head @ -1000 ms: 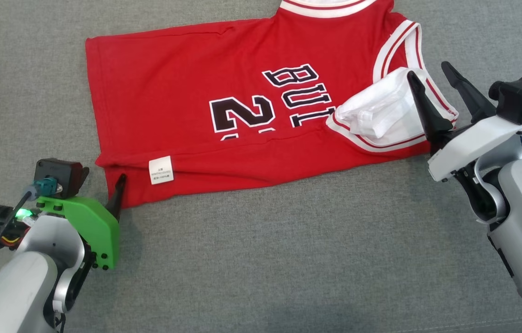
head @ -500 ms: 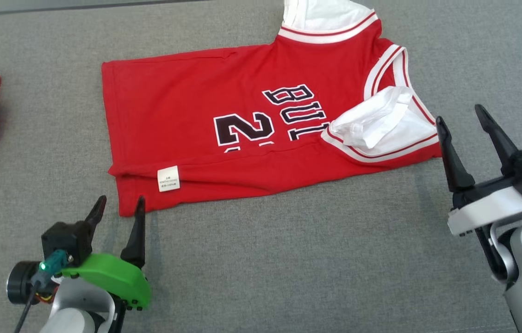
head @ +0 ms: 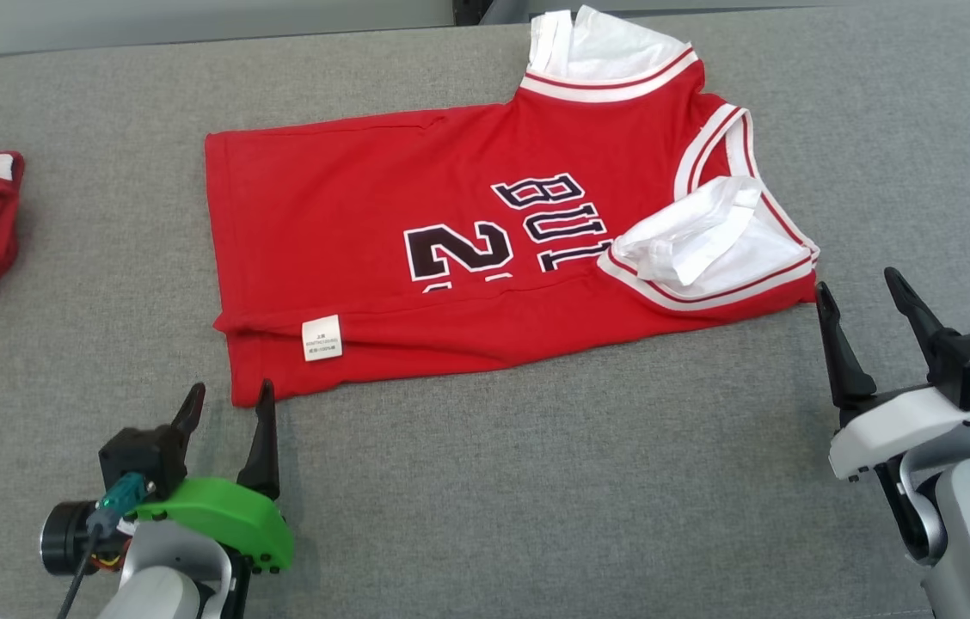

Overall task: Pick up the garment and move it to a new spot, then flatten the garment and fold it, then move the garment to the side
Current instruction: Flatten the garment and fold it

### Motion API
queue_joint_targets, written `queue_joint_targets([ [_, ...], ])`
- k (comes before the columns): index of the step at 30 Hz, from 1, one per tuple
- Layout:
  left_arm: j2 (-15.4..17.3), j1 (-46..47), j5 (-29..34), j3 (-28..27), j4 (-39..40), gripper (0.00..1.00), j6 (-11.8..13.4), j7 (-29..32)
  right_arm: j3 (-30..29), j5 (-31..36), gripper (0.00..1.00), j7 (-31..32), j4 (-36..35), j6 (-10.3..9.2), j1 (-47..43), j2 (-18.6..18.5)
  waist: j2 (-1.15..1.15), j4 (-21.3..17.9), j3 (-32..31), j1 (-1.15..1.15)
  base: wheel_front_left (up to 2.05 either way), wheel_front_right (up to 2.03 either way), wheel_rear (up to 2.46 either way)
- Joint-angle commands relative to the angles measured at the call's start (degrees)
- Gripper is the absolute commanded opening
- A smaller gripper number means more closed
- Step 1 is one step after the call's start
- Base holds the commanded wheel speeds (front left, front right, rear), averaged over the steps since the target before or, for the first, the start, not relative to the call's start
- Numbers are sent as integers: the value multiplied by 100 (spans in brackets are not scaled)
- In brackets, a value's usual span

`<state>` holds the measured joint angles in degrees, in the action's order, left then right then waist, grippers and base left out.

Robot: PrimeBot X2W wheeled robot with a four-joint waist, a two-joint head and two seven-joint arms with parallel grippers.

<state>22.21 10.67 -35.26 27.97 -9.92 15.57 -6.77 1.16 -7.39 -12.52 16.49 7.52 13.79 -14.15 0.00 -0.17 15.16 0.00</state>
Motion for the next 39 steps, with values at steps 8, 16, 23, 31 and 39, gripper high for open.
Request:
queue_joint_targets([
  [8,-183,747,-91,149,-695,100,-314,304,212,-90,100,416,844,-6,719,-79,0,152,415,0,0,0,0],
  [16,-304,969,-254,226,-1223,100,-540,420,532,-403,100,797,1458,-5,1124,-126,0,209,481,0,0,0,0],
  [23,-423,1004,-412,331,-1440,51,-777,587,955,-879,40,1033,1596,-2,1219,-214,0,202,416,0,0,0,0],
  [31,-408,1052,-521,356,-1528,0,-912,672,1245,-1285,0,1093,1538,-2,1238,-399,0,170,305,0,0,0,0],
  [39,57,756,-640,193,-989,0,-963,789,1437,-1993,0,1464,883,-9,900,-958,0,83,6,0,0,0,0],
])
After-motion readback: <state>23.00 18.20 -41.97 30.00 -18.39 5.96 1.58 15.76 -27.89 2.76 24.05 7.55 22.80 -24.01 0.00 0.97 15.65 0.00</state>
